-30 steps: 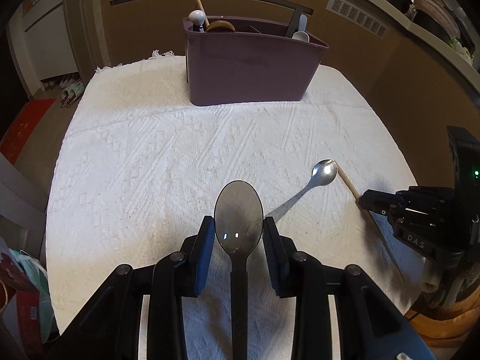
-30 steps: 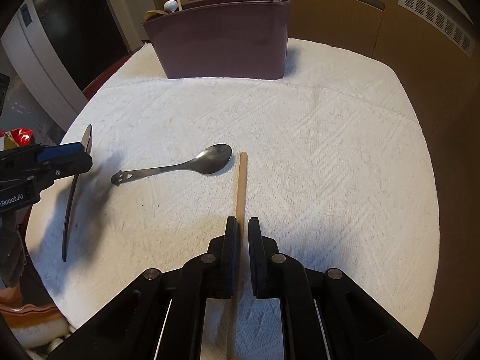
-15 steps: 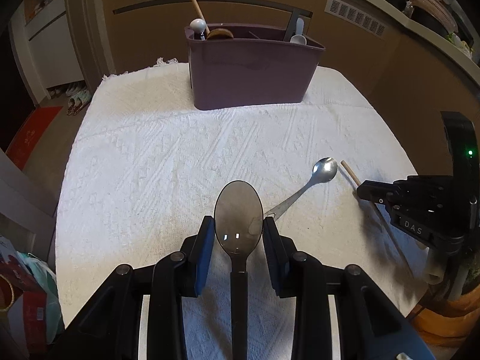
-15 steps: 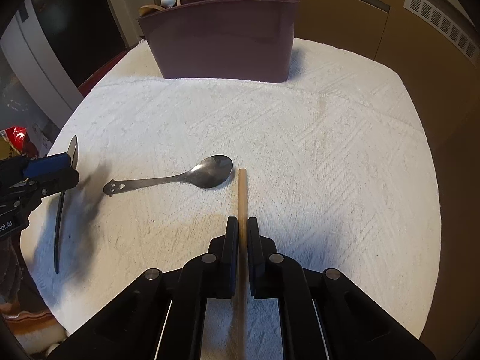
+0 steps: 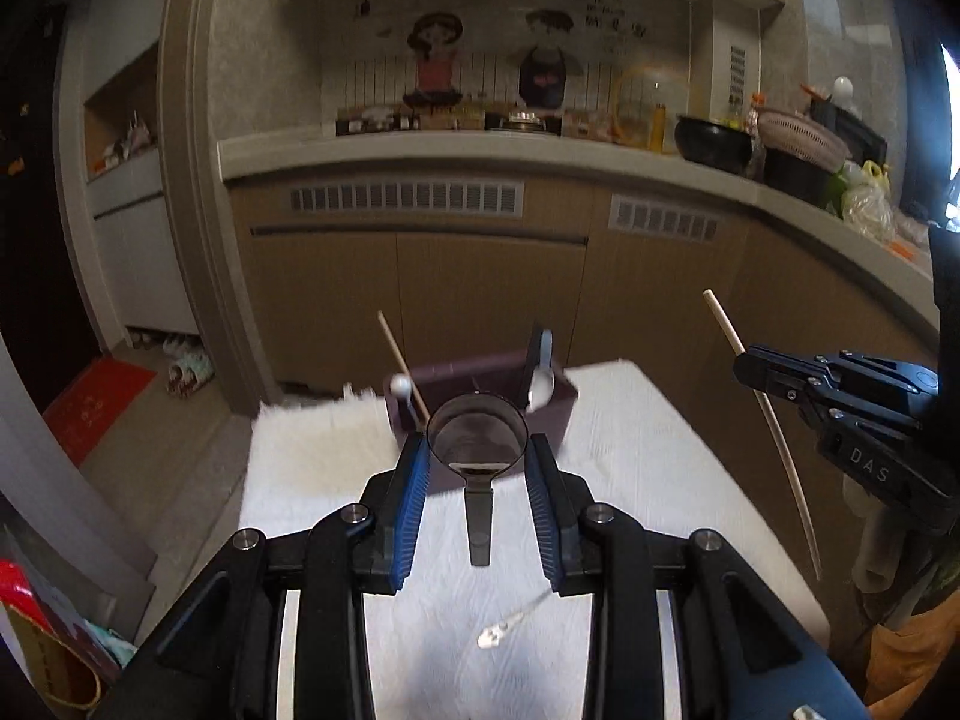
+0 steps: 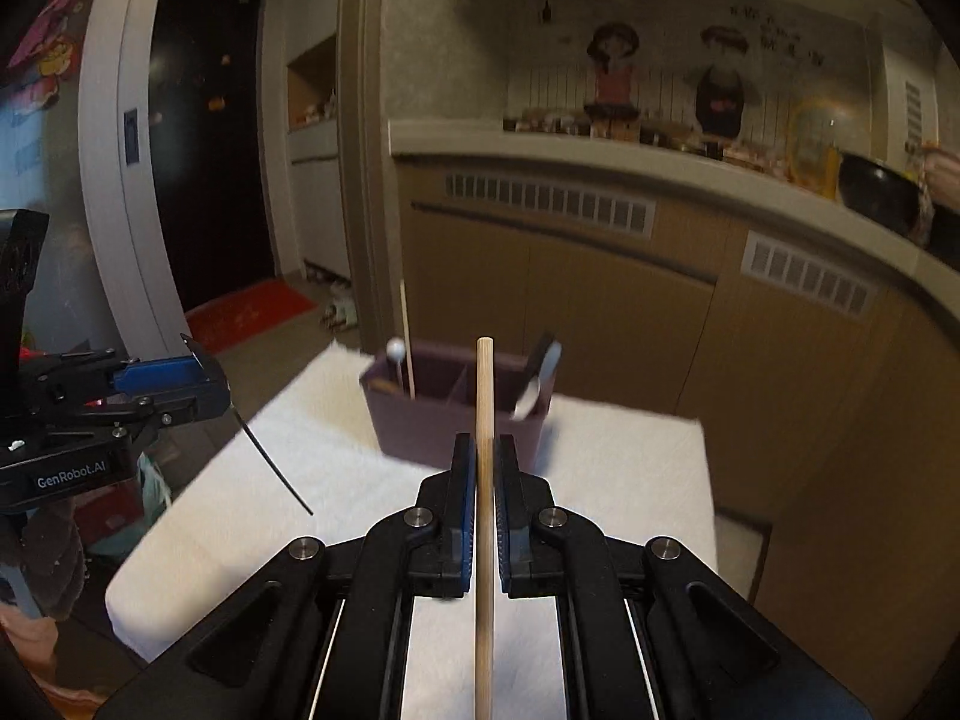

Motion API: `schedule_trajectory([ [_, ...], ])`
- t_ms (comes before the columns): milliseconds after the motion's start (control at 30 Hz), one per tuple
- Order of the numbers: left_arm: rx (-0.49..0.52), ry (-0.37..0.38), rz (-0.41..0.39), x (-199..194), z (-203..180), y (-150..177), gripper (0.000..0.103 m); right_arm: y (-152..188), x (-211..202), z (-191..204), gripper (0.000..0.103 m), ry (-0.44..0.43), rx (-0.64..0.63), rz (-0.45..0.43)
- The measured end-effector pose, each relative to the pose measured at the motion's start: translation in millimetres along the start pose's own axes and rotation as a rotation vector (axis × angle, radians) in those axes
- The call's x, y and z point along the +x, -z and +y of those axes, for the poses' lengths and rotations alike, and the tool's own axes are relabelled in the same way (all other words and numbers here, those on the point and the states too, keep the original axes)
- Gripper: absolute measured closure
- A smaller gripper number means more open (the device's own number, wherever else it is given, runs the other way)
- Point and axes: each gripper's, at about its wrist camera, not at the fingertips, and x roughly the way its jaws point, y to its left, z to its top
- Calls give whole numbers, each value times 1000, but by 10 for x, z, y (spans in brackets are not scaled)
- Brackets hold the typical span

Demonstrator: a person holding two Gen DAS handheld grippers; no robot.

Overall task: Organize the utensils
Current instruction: 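Lift the chopstick with the right tool while the left tool lifts the black-handled spoon, then lower the chopstick into the purple caddy with the right tool while the left tool lowers the spoon in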

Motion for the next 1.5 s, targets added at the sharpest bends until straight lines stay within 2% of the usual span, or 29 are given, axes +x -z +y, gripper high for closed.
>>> schedule_trajectory([
  [233,9,6,-148,-102,7,-822,74,-872,-134,-91,97,-35,23,-245],
  [367,11,15,-165,120,39,-1089,74,-1133,-82,-209,97,-90,56,-390],
  [467,8,27,-136,401,77,-1186,74,-1272,130,-283,97,-119,66,-419],
  [733,-19,70,-14,1082,271,-1197,74,-1414,1015,-384,97,-152,54,-405],
  [967,-47,67,54,1580,415,-1000,74,-1222,1805,-456,97,-204,105,-369],
  [1033,-55,67,78,1719,454,-931,74,-1151,1990,-441,97,-194,97,-362],
  [1367,-122,72,205,2316,664,-503,74,-780,2684,-361,97,-146,58,-263],
  [1500,-133,76,239,2449,691,-369,74,-711,2817,-371,97,-146,49,-235],
])
